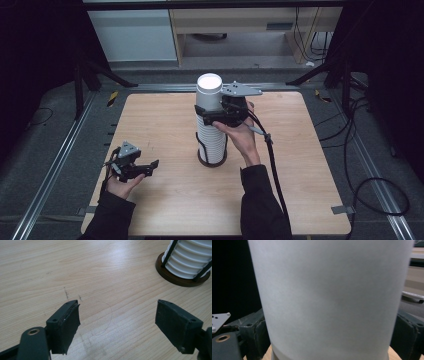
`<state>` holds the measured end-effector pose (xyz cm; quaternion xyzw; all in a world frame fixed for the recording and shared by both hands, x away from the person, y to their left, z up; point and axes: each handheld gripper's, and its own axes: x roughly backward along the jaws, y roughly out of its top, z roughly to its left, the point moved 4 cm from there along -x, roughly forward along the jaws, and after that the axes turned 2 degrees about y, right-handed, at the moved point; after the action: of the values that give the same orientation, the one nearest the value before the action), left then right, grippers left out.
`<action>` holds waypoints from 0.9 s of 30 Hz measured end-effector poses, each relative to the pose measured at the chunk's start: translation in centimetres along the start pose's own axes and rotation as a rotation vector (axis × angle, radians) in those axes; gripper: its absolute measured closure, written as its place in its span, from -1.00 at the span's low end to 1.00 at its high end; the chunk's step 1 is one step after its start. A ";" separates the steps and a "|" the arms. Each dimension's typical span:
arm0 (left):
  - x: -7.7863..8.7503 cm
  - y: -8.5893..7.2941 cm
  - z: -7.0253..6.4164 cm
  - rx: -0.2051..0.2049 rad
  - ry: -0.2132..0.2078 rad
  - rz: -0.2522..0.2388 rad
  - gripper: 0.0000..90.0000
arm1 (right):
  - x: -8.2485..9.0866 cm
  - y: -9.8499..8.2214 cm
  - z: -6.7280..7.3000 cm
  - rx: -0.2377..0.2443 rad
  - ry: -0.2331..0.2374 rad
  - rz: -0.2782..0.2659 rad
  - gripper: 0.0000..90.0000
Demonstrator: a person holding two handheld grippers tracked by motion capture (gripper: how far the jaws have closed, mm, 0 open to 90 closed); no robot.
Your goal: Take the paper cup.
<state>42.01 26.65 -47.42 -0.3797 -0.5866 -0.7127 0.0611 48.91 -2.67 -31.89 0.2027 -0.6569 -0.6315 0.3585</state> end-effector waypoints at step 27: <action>0.1 0.0 0.1 0.004 0.000 -0.002 -0.57 | 1.6 2.6 0.4 0.047 -0.001 -0.063 -0.69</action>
<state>41.99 26.74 -47.33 -0.3792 -0.5885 -0.7115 0.0611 48.01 -3.26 -28.95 0.2315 -0.6650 -0.6270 0.3332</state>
